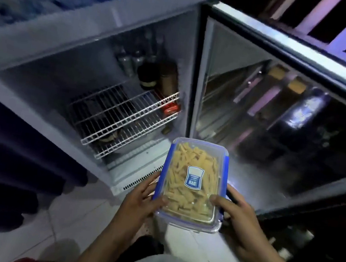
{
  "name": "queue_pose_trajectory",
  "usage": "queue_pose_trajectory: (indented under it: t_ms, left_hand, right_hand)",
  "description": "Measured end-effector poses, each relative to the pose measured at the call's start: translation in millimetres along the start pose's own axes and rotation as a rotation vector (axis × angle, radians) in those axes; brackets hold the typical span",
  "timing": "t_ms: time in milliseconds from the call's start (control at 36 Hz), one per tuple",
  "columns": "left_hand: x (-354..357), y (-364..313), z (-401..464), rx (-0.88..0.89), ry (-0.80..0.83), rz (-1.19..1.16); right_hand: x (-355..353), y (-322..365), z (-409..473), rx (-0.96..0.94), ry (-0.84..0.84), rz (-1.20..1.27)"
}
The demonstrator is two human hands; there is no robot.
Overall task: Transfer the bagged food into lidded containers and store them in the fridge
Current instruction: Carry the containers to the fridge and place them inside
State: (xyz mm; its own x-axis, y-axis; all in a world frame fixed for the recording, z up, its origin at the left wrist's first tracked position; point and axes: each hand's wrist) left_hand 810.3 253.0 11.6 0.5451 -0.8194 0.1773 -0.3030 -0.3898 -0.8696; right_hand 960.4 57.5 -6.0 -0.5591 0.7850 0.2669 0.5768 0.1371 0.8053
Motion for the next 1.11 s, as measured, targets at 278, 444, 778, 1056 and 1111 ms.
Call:
queue_pose_trajectory:
  t_ms: [278, 444, 778, 1056, 1111]
  left_hand:
    - [-107.7, -27.2, 30.5, 0.065, -0.299, -0.158]
    - [-131.0, -37.3, 55.0, 0.067, -0.373, -0.268]
    - [-128.8, -57.6, 149.4, 0.008, -0.533, -0.297]
    - [-123.3, -64.2, 223.2, 0.062, -0.551, -0.363]
    - [-120.5, -66.9, 230.1, 0.107, -0.5, -0.328]
  right_hand:
    - [133.4, 29.3, 76.7, -0.223, 0.097, -0.037]
    - [155.5, 42.2, 107.5, -0.314, 0.215, -0.197]
    - [142.4, 77.2, 224.0, -0.301, 0.413, -0.712]
    - [128.2, 94.5, 321.2, -0.413, 0.471, -0.721]
    - [130.8, 99.9, 332.9, -0.443, 0.457, -0.759]
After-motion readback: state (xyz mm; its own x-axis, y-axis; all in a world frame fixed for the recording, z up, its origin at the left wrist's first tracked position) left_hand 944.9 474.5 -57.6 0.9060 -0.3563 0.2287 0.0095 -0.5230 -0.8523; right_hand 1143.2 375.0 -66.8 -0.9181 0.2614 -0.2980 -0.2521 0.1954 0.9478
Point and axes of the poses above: each hand's wrist, its own z-axis towards the middle knuckle, its own x-axis out of the palm, y = z × x, and after that the axes turned 3 degrees about y, right-handed
